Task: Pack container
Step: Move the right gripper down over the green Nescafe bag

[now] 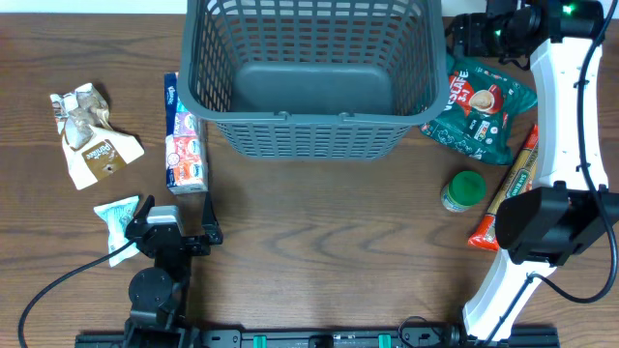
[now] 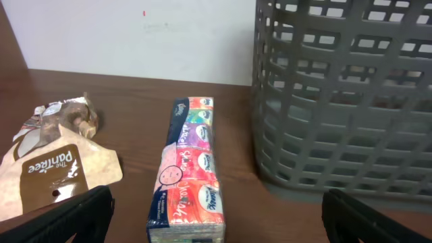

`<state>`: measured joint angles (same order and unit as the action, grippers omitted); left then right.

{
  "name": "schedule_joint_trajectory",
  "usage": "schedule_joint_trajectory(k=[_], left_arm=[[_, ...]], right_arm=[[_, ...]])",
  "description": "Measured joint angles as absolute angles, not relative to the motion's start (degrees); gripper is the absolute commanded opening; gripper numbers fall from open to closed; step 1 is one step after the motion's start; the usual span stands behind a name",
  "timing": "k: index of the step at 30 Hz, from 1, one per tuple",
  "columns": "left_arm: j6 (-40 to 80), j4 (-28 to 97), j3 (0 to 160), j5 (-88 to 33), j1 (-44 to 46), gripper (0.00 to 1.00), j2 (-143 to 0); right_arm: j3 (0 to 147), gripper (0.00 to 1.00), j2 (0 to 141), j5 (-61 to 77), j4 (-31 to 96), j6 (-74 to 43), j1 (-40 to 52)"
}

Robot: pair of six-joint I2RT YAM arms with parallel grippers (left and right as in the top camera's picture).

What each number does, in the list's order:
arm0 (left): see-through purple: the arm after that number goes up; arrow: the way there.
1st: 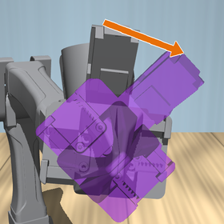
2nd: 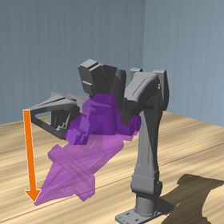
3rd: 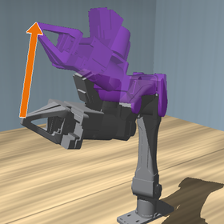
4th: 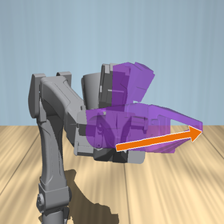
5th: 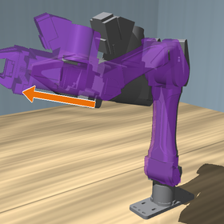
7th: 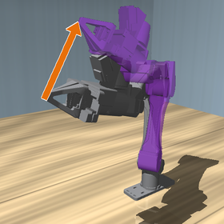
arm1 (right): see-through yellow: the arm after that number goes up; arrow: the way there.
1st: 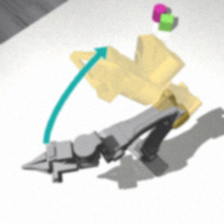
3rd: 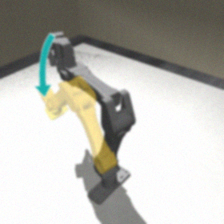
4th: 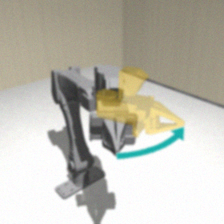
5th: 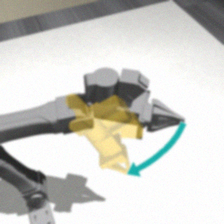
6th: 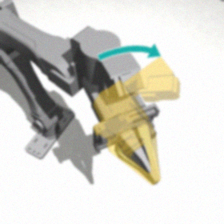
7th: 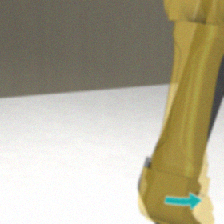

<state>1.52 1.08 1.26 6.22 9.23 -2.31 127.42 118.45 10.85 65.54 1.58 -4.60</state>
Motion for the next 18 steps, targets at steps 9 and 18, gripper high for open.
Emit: schedule_joint_trajectory(k=[9,18], left_arm=[[1.52,1.08,1.26,6.20,9.23,0.99,-2.31],[1.52,1.08,1.26,6.20,9.23,0.99,-2.31]], right_arm=[[132.60,0.99,118.41,3.51,70.06,-12.95,-6.07],[147.33,0.99,112.92,-3.81,79.64,-19.84,-8.38]])
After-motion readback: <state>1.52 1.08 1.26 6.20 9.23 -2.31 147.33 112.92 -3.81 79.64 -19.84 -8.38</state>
